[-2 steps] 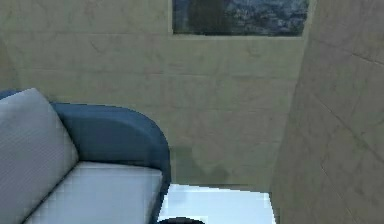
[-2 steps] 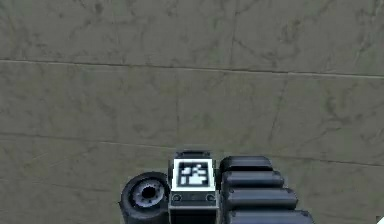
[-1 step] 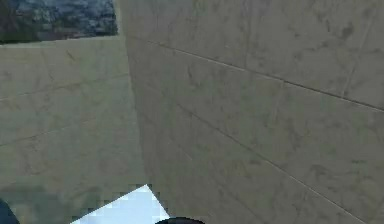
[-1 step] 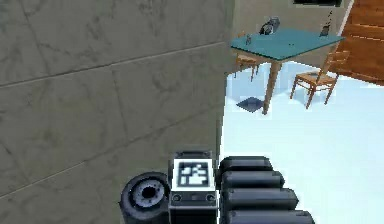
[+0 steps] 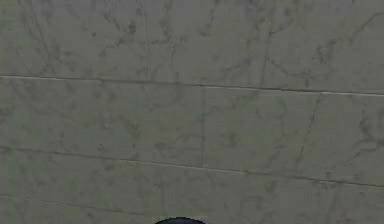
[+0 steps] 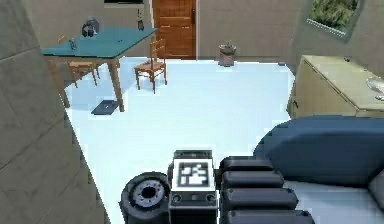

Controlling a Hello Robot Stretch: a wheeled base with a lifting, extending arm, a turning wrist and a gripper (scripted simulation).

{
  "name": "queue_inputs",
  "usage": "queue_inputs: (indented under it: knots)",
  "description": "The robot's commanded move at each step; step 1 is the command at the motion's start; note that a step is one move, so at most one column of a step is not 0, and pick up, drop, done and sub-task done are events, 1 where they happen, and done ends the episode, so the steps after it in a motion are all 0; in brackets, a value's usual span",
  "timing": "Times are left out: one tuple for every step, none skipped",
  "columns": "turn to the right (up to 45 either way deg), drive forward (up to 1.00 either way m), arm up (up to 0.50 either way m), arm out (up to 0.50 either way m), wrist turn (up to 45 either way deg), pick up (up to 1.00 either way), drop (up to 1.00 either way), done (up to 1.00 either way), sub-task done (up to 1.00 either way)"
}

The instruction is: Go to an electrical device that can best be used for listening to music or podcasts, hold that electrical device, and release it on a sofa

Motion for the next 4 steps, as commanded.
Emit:
queue_inputs:
  knots:
    - [39.0,0.0,0.0,0.0,0.0,0.0,0.0,0.0,0.0]
    - [-45.0,0.0,0.0,0.0,0.0,0.0,0.0,0.0,0.0]
    - [-45.0,0.0,0.0,0.0,0.0,0.0,0.0,0.0,0.0]
    - [-45.0,0.0,0.0,0.0,0.0,0.0,0.0,0.0,0.0]
